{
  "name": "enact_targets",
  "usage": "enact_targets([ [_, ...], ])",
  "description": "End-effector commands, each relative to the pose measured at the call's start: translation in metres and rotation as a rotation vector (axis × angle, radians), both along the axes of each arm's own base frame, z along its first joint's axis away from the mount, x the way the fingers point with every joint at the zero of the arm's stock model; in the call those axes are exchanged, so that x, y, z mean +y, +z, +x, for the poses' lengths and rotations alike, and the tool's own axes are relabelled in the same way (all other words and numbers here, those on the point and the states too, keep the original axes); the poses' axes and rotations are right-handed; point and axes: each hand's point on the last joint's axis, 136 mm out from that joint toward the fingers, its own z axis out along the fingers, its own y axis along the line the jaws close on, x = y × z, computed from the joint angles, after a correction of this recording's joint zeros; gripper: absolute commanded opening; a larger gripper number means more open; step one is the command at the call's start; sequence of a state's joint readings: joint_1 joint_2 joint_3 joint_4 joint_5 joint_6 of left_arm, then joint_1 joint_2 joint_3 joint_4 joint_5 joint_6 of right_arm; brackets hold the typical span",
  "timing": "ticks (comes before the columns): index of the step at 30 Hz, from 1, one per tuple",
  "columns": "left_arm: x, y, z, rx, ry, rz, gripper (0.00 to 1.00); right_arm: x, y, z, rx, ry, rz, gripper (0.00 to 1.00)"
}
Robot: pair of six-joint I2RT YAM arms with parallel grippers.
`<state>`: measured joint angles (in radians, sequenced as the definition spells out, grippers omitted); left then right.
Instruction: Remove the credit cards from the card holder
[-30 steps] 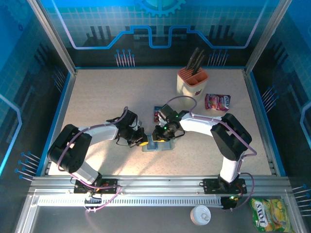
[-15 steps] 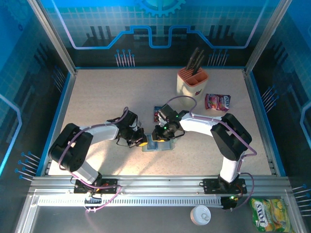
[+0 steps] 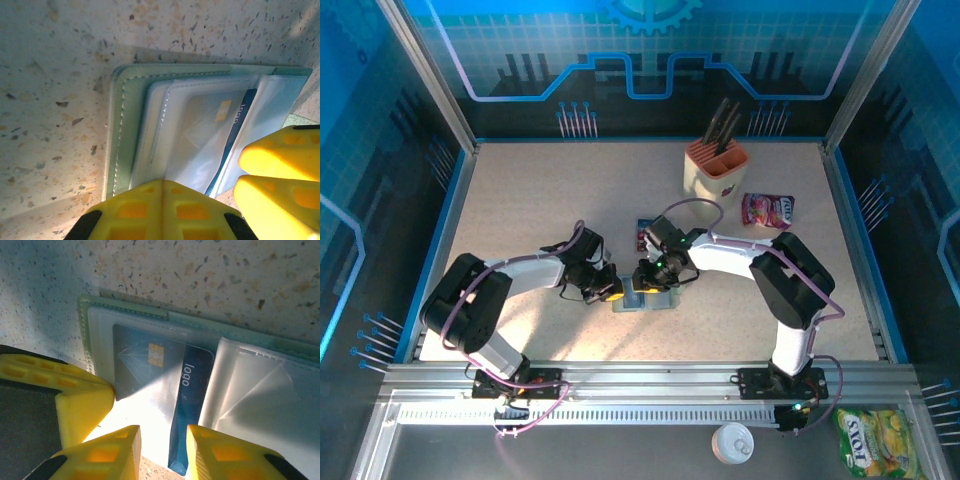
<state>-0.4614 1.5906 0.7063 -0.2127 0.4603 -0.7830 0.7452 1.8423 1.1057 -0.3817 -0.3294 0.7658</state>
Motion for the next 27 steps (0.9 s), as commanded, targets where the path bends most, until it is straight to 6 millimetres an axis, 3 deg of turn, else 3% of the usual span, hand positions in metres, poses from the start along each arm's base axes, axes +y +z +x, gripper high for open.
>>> enact_targets([
  [1, 0.007, -0.012, -0.009, 0.041, -0.009, 0.05, 0.0, -0.009, -0.014, -0.005, 0.037, -0.006, -0.034, 0.33],
  [12, 0.007, -0.011, -0.009, 0.04, -0.012, 0.052, 0.0, -0.007, -0.019, -0.008, 0.065, -0.003, -0.032, 0.35],
  [27, 0.007, -0.013, -0.009, 0.045, -0.011, 0.056, 0.0, 0.006, 0.008, -0.004, 0.035, -0.019, 0.087, 0.31],
])
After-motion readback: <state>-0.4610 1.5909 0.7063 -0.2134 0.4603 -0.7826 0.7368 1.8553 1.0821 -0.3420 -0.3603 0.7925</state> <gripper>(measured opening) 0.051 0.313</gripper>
